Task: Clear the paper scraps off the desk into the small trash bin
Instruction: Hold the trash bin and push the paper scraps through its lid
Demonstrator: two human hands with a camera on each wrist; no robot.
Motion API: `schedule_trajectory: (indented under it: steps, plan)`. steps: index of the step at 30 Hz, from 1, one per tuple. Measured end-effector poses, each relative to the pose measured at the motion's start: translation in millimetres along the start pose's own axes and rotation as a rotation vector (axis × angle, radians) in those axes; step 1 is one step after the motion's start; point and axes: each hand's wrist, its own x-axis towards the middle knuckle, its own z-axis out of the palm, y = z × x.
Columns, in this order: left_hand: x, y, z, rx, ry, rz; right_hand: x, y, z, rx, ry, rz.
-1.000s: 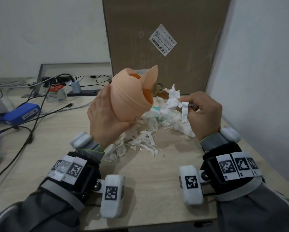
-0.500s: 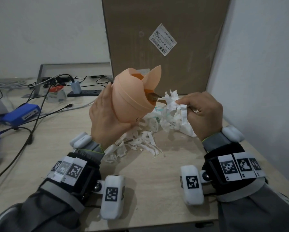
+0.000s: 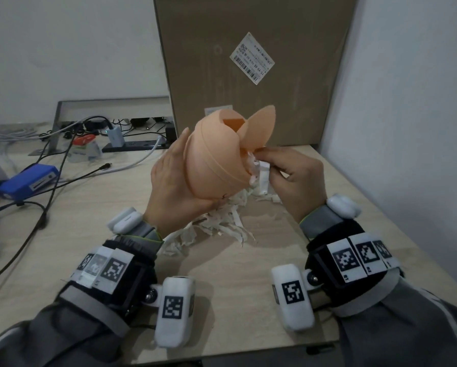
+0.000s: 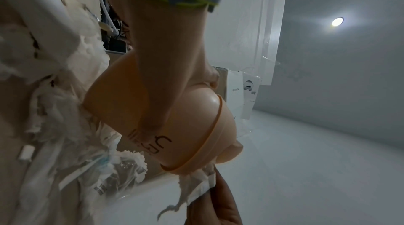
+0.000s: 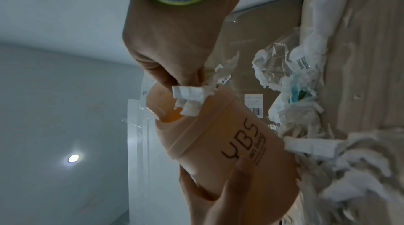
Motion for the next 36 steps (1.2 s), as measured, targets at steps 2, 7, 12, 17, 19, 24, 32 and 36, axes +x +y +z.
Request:
schedule_trajectory:
  steps: [2,7,12,17,19,24,32,36]
  plan:
    - [0.0,-0.3,1.1,-0.005,-0.005,0.007,-1.0,-4.6,2.2,0.061,-0.057,0.03]
    - [-0.9,3.2,0.5,-0.036,-0.027,0.024,-1.3,-10.6,6.5,0.138,-0.216,0.169]
    - [-0.8,3.4,0.9,-0.025,-0.038,0.037,-3.3,-9.8,6.9,0.063,-0.27,0.328]
    - [-0.3,2.0,0.6,-0.019,-0.037,0.033,-2.4,-12.0,3.6,0.129,-0.203,0.381]
    - [-0.6,3.2,0.3,-0.034,-0.044,0.018,-2.1,-12.7,2.6,0.178,-0.131,0.429]
    - [-1.1,2.9,-0.1,-0.045,-0.048,0.019,0.0,-12.5,0.0,0.212,-0.027,0.532]
    - [-0.7,2.7,0.5,-0.059,-0.066,0.031,-1.1,-18.3,-1.6,0.28,-0.175,0.454]
    - [-1.3,2.3,1.2,-0.082,-0.067,0.0,1.2,-20.4,-1.9,0.226,-0.232,0.487]
